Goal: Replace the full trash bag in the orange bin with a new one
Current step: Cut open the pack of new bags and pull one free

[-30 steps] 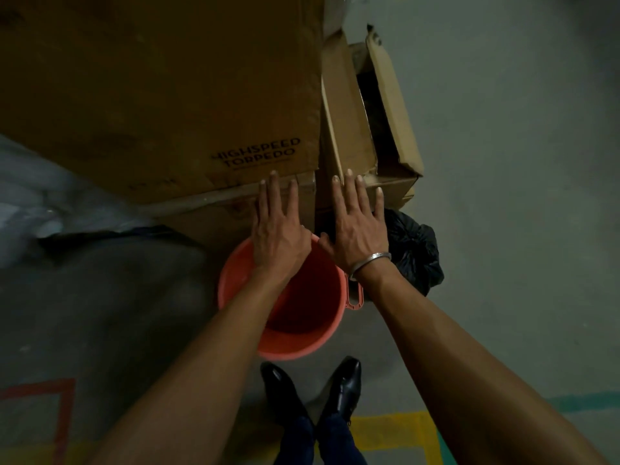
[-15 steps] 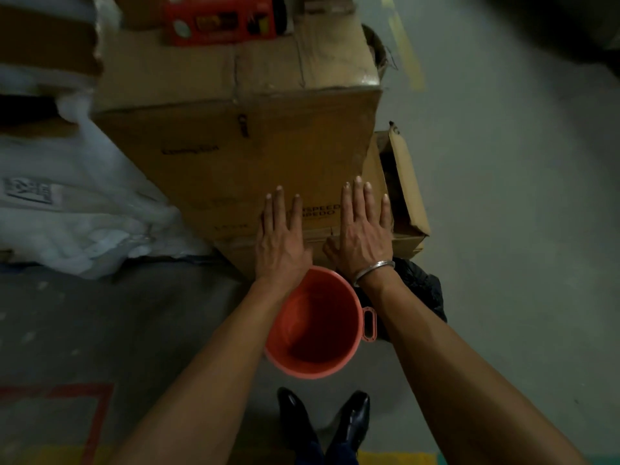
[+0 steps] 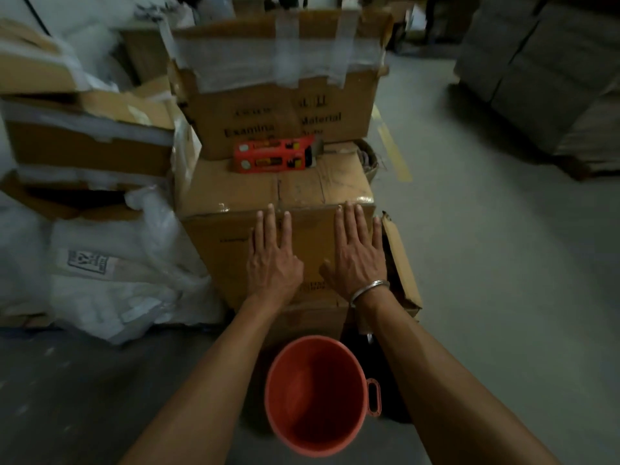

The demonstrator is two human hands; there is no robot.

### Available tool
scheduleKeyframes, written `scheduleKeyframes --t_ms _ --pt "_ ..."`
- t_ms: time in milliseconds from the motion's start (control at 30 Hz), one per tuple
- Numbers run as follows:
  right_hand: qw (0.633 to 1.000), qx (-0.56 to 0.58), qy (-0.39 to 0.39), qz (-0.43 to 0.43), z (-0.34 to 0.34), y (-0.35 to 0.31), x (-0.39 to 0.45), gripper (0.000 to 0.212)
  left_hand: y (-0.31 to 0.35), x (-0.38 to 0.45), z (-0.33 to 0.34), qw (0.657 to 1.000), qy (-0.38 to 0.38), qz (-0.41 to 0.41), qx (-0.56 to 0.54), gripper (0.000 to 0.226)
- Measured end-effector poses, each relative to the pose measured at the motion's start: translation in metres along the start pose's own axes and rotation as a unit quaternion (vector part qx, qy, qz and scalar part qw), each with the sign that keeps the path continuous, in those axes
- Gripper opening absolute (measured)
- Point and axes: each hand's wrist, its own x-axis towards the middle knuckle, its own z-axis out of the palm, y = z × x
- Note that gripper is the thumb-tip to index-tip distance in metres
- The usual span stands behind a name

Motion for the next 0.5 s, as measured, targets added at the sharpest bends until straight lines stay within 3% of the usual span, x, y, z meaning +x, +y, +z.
scheduleKeyframes --t_ms 367,500 --pt "0.994 -0.004 0.106 -0.028 -0.102 -0.024 0.05 0.099 -0.019 0.052 -0.107 0.994 0.108 0.026 -0.002 0.086" --pt "0.99 -0.003 0.139 -0.027 -0.134 -0.03 0.067 0.108 -0.023 0.068 -0.143 0.99 0.138 0.035 0.002 0.088"
